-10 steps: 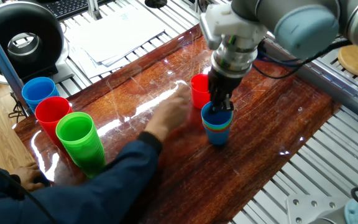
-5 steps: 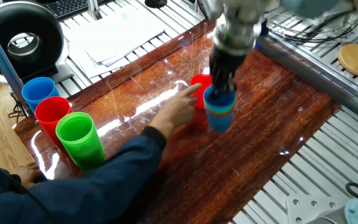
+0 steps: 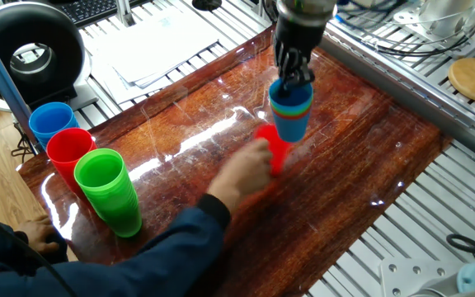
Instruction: Stack the cups
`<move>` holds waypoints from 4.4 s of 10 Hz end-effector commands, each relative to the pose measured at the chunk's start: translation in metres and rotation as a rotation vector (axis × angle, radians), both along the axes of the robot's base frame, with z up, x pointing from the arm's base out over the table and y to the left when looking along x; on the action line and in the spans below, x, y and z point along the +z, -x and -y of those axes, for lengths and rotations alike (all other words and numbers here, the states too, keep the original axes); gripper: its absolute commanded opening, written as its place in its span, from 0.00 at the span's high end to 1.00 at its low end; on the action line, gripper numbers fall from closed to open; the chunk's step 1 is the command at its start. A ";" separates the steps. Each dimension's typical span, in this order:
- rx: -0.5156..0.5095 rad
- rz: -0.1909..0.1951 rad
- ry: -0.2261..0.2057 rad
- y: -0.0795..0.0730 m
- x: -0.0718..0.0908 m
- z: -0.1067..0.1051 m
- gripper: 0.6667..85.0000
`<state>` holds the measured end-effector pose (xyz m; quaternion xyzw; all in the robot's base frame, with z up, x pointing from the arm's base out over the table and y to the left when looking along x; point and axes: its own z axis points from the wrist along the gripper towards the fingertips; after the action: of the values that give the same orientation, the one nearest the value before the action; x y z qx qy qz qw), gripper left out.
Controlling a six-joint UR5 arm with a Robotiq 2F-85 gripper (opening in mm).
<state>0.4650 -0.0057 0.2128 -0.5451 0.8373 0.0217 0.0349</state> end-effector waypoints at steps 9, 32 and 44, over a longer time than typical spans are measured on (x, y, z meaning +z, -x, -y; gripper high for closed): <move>-0.009 0.015 -0.036 0.008 -0.009 -0.001 1.00; -0.002 0.063 -0.042 0.037 -0.055 0.000 0.73; -0.093 0.077 0.062 0.016 -0.036 0.034 0.94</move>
<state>0.4387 -0.0351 0.1665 -0.5285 0.8475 -0.0211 0.0451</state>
